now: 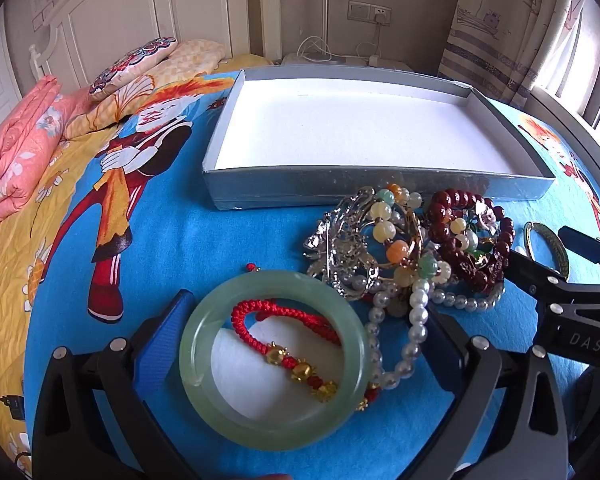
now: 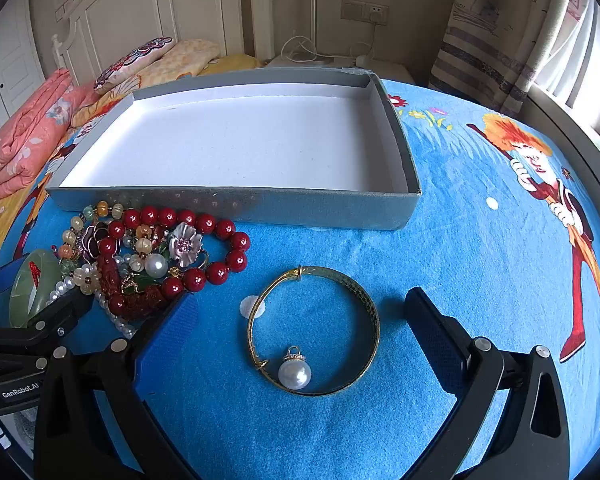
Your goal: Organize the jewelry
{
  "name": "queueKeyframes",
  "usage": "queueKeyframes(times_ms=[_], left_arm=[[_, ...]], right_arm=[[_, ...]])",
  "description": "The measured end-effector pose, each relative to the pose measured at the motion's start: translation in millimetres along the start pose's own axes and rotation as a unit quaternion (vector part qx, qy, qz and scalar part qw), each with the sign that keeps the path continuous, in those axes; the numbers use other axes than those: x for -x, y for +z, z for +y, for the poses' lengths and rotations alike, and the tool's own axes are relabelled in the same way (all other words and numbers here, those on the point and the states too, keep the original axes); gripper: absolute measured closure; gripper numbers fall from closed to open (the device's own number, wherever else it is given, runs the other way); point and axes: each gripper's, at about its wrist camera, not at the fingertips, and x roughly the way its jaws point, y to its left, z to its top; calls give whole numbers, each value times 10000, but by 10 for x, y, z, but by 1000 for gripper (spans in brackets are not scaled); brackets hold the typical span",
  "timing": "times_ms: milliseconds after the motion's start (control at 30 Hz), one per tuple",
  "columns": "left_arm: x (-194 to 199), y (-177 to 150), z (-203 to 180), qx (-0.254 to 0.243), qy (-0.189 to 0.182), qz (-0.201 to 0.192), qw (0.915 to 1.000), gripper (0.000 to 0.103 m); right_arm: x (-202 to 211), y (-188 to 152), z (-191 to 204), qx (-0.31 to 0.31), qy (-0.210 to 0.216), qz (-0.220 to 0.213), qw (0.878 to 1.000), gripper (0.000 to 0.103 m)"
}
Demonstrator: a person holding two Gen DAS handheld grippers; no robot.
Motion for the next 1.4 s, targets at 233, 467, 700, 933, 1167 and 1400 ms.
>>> queueKeyframes(times_ms=[233,467,700,933,1167,1400], left_arm=[[2,0,0,2,-1,-8,10000,2],[1,0,0,1,0,-7,10000,2],[1,0,0,0,0,-7,10000,2],[0,0,0,0,0,-7,10000,2],[1,0,0,0,0,-7,10000,2],[24,-21,2,-150,-103,51,9998,2]], right_arm=[[0,-1,0,0,0,0,10000,4],[1,0,1,-1,0,0,10000,4],[1,0,1,-1,0,0,10000,4],[1,0,1,-1,0,-1,10000,4],[4,-2,0,-2,1,-1,10000,4],[7,-2,-23,169,153,14,9997,4]])
